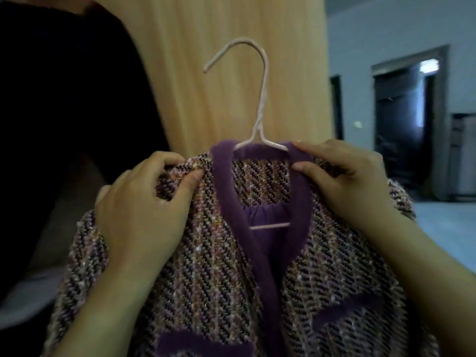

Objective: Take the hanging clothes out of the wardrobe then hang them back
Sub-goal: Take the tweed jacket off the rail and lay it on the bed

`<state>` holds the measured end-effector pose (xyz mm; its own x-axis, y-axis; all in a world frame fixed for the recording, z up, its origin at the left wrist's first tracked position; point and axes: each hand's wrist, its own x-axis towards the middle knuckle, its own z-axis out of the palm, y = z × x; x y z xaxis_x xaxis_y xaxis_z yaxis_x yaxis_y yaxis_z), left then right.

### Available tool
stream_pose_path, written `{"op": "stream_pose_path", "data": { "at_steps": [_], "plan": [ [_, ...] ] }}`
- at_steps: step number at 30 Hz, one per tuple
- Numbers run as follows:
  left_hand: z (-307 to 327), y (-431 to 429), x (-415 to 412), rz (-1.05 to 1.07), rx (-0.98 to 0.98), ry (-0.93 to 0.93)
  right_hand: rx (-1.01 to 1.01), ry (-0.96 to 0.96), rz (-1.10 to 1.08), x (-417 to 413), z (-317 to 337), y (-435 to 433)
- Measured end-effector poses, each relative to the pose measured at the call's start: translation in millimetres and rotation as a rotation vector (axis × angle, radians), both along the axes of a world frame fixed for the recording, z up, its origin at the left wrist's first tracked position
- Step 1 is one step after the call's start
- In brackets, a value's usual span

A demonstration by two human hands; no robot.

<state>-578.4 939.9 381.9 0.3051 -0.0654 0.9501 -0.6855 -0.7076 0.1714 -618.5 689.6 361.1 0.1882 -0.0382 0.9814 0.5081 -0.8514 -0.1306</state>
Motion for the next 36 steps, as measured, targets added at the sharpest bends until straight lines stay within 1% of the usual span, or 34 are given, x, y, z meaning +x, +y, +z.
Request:
{"op": "stream_pose_path", "data": {
  "at_steps": [4,9,14,18,22,26,28,36],
  "plan": [
    [-85.4,-99.0,-52.0,-0.227,0.024,0.250,0.154,0.174,-0.104,-96.3,-94.9,-81.8],
    [-185.8,-225.2,-137.4,-0.489,0.123,0.592,0.354,0.405,-0.245,-236.7,-197.0,-177.4],
    [-255.1,-324.4,-194.7,-0.746,0.235,0.868,0.481,0.509,-0.401,-345.3,-253.8,-244.9],
    [-273.8,-391.0,-225.7,-0.821,0.292,0.964,0.523,0.546,-0.502,-392.3,-268.3,-299.3],
    [-270.0,-452.4,-231.3,-0.829,0.313,0.921,0.523,0.528,-0.556,-397.3,-265.6,-356.7],
    [-275.2,-503.2,-207.1,-0.791,0.305,0.880,0.509,0.531,-0.566,-368.6,-269.6,-413.1],
    [-283.4,-527.6,-190.7,-0.760,0.301,0.897,0.505,0.558,-0.566,-347.7,-277.5,-439.9],
    [-314.9,-642.8,-112.3,-0.671,0.389,1.011,0.572,0.688,-0.531,-269.1,-305.1,-555.1]
  ]
}}
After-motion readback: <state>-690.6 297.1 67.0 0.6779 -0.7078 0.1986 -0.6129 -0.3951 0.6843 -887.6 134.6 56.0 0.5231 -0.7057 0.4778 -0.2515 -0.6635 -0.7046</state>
